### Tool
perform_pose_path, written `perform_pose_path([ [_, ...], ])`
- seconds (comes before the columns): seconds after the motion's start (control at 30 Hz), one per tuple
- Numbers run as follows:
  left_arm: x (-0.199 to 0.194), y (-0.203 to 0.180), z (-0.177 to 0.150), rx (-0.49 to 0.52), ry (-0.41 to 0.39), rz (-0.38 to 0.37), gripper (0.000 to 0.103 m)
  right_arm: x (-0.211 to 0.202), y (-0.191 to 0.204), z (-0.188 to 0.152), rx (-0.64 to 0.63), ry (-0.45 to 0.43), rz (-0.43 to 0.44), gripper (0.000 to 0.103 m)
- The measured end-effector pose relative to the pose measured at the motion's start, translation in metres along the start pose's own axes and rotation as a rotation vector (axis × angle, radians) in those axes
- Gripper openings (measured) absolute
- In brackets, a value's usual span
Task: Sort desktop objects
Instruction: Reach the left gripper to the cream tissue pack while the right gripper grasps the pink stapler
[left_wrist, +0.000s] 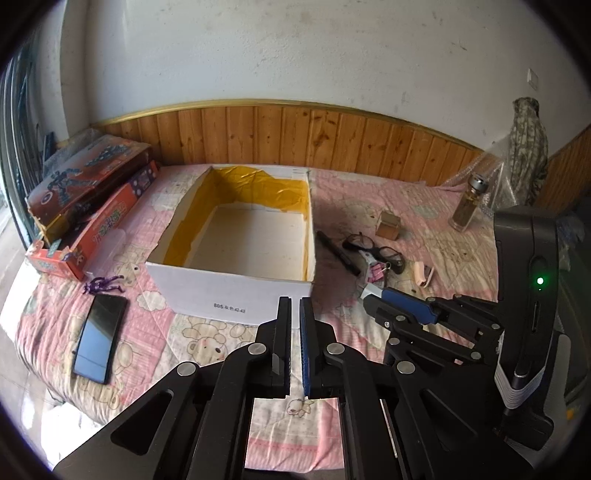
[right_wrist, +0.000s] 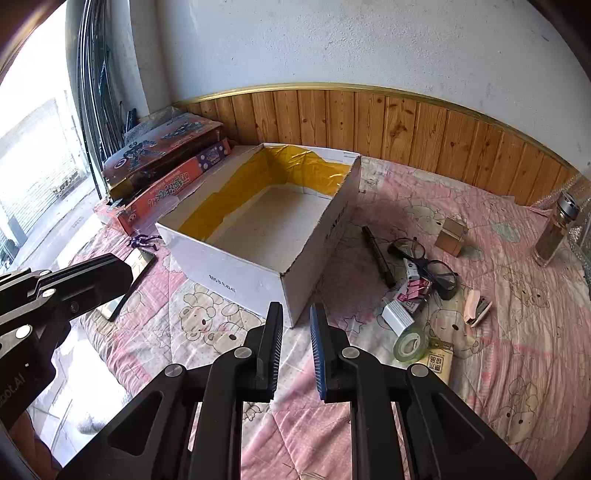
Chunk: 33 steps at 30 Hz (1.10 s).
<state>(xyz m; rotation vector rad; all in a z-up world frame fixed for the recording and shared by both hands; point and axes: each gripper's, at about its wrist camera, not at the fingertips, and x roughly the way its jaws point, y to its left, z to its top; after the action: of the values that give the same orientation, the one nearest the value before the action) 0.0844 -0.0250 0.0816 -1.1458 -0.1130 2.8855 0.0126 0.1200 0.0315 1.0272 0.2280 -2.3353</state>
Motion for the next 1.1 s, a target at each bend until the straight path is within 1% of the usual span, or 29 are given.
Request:
perform_pose_path([
  [0.1, 0.005, -0.016, 0.004, 0.026, 0.005, -0.030, 0.004, -0.003, -0.003, -0.003, 0.029, -0.003, -0.009, 0.017],
  [0.17, 0.011, -0.025, 0.005, 0.033, 0.015, -0.049, 0.004, -0.003, -0.016, -0.005, 0.046, -0.010, -0.009, 0.017],
  [0.4, 0.047, -0.052, 0.001, 0.044, 0.101, -0.114, 0.004, 0.007, -0.050, -0.015, 0.126, 0.019, -0.019, 0.017],
  [0.5, 0.062, -0.066, -0.004, 0.063, 0.142, -0.160, 0.004, 0.010, -0.073, -0.022, 0.166, 0.026, -0.029, 0.017],
  [0.6, 0.077, -0.081, -0.009, 0.083, 0.181, -0.212, 0.004, 0.011, -0.107, -0.031, 0.256, 0.031, -0.039, 0.019],
  [0.63, 0.083, -0.086, -0.010, 0.084, 0.194, -0.228, 0.007, 0.012, -0.121, -0.035, 0.290, 0.025, -0.042, 0.019],
  [0.73, 0.102, -0.100, -0.016, 0.080, 0.239, -0.262, 0.024, 0.016, -0.162, -0.046, 0.372, 0.037, -0.074, 0.022],
  [0.77, 0.110, -0.104, -0.017, 0.076, 0.254, -0.274, 0.026, 0.019, -0.175, -0.050, 0.390, 0.041, -0.084, 0.022],
  [0.87, 0.131, -0.115, -0.023, 0.064, 0.300, -0.307, 0.028, 0.031, -0.204, -0.060, 0.441, 0.054, -0.086, 0.022],
  [0.93, 0.143, -0.121, -0.026, 0.053, 0.328, -0.322, 0.028, 0.037, -0.217, -0.062, 0.454, 0.054, -0.081, 0.026],
  [1.0, 0.152, -0.125, -0.029, 0.044, 0.351, -0.340, 0.029, 0.044, -0.225, -0.059, 0.442, 0.049, -0.085, 0.033],
  [1.1, 0.164, -0.129, -0.030, 0.023, 0.369, -0.360, 0.029, 0.057, -0.235, -0.045, 0.418, 0.014, -0.064, 0.040],
])
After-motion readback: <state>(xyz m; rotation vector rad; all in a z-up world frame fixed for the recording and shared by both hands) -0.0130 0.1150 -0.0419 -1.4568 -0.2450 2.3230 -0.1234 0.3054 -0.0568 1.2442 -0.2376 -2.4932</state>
